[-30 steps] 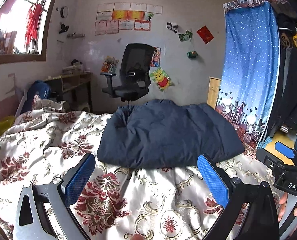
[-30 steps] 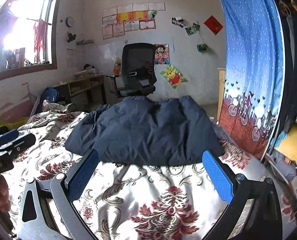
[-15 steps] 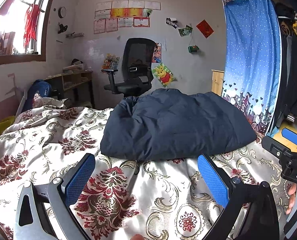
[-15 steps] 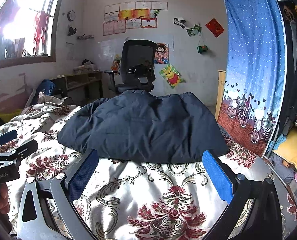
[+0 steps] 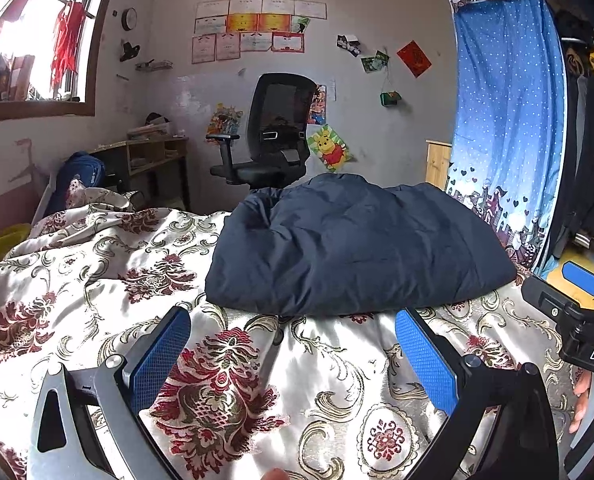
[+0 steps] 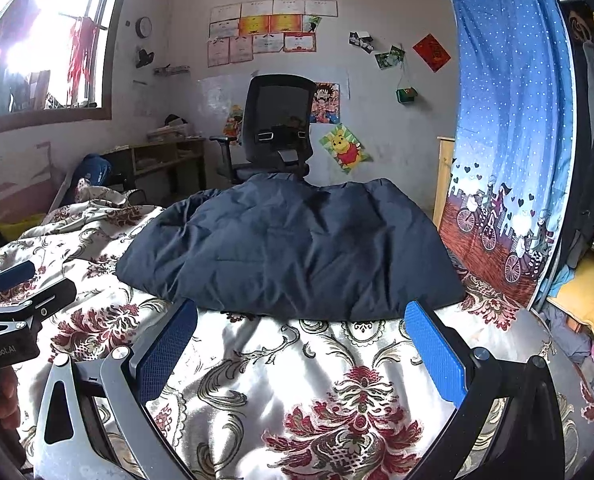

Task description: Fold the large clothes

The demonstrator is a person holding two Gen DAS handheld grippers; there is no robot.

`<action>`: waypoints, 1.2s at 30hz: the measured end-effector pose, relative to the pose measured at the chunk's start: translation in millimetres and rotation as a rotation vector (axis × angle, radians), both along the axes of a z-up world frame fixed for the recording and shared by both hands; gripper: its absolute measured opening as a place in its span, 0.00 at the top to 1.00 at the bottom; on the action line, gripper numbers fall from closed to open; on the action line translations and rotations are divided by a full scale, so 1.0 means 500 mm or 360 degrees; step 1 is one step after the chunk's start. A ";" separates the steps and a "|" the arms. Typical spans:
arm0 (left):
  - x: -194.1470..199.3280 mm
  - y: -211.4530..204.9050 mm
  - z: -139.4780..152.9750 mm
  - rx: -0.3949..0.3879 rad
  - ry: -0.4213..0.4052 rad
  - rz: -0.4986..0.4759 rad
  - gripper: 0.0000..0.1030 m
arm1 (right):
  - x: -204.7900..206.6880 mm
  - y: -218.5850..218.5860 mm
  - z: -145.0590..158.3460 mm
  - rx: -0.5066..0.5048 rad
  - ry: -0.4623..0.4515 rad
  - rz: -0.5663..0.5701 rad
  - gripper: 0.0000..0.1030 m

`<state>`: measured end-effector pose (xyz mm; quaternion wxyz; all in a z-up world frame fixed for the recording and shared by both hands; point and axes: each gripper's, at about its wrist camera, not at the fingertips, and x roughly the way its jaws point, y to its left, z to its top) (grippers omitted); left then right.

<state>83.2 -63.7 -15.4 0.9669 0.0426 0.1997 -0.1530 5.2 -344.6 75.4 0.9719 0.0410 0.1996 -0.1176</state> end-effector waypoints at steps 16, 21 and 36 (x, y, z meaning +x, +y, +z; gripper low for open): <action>-0.016 -0.010 0.003 0.0057 -0.0054 -0.0022 0.00 | -0.006 0.001 0.001 -0.0008 -0.0004 -0.0011 0.01; -0.019 -0.010 0.004 0.0059 -0.0056 -0.0020 0.00 | -0.007 0.001 0.001 -0.0004 -0.0002 -0.0009 0.01; -0.019 -0.015 0.004 0.0065 -0.0043 -0.0026 0.00 | -0.010 -0.004 0.002 0.0016 0.0004 -0.0009 0.01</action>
